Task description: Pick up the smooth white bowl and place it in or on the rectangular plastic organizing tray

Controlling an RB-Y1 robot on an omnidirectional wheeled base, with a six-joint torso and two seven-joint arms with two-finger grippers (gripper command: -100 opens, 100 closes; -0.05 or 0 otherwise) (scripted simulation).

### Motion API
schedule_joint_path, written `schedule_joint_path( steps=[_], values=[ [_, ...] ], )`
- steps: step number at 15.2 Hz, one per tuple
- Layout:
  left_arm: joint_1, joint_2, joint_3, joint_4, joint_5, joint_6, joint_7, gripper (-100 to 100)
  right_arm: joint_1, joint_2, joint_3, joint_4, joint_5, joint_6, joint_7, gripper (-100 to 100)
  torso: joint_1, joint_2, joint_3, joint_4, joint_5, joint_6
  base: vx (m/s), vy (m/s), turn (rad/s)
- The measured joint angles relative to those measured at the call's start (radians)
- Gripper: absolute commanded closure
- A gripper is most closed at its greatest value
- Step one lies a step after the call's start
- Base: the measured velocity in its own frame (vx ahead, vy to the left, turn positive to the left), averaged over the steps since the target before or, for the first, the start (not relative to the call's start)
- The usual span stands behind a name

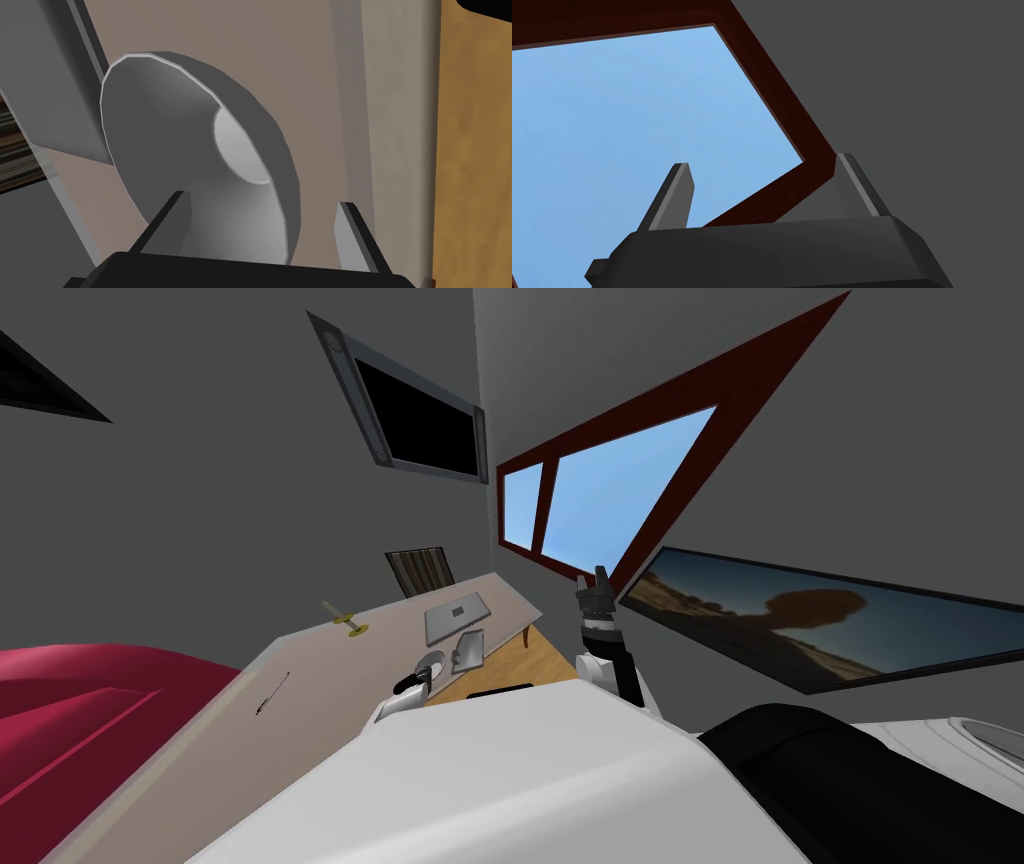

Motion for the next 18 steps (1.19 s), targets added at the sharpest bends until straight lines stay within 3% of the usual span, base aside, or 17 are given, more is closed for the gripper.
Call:
schedule_joint_path(
  steps=[4, 10, 14, 18],
  values=[
    [0.001, 0.0, 0.0, 0.001, 0.0, 0.001, 0.001, 100, 0.0, 0.0, 0.0, 0.0, 0.0, 0.0, 0.0, 0, -0.001, 0.002, 0.001, 0.001, 0.0, 0.0, -0.006, -0.002, -0.006],
    [0.014, -0.005, 0.009, -0.071, 0.003, 0.061, -0.006, 100, 0.0, 0.0, 0.0, 0.0, 0.0, 0.0, 0.0, 0, -0.003, 0.006, 0.004, 0.002, -0.001, 0.001, -0.045, -0.024, -0.011],
    [0.021, 0.031, 0.019, -0.115, -0.005, 0.102, 0.0, 100, 0.0, 0.0, 0.0, 0.0, 0.0, 0.0, 0.0, 0, -0.006, 0.005, 0.004, 0.002, -0.003, 0.0, -0.018, -0.063, 0.028],
    [0.029, 0.043, 0.033, -0.177, -0.017, 0.157, 0.002, 100, 0.0, 0.0, 0.0, 0.0, 0.0, 0.0, 0.0, 0, -0.01, 0.003, 0.003, 0.002, -0.003, 0.001, 0.016, -0.091, -0.005]
  ],
)
